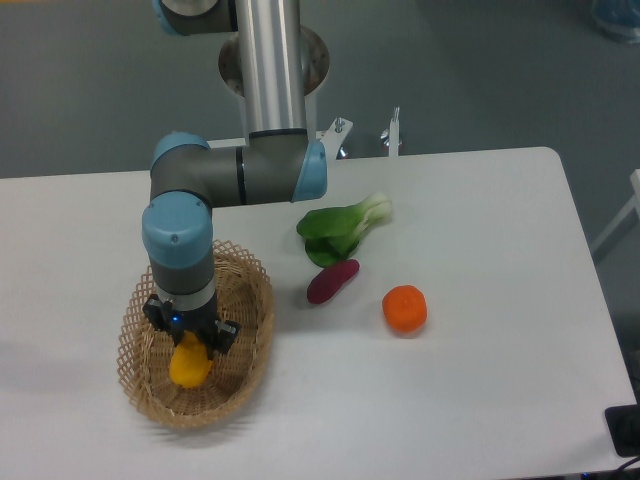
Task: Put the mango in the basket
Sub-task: 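Open the gripper to release the mango into the basket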
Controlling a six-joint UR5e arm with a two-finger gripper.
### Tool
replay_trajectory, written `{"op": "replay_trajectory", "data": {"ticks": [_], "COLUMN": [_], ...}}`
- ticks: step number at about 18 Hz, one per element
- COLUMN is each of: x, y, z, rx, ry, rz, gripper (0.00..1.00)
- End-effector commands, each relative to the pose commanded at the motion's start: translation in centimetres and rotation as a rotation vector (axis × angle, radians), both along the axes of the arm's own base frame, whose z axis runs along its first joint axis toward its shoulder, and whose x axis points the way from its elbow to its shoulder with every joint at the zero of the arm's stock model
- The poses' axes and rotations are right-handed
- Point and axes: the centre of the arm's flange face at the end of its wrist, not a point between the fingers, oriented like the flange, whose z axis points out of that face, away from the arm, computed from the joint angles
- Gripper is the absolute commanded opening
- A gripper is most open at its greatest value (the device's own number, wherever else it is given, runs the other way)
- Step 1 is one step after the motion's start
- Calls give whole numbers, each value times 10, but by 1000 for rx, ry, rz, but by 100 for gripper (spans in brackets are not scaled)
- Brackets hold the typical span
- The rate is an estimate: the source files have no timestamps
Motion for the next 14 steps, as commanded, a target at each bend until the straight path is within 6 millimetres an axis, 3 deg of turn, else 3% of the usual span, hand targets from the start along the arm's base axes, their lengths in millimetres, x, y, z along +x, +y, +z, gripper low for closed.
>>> {"op": "replay_trajectory", "data": {"ticks": [3,6,7,14], "x": [1,0,-1,-5], "y": [-1,0,1,4], "z": [-2,3,4,27], "rx": [-6,2,6,39], "ry": [-2,3,7,32], "rz": [2,-3,-12,-37], "gripper": [57,83,99,100]}}
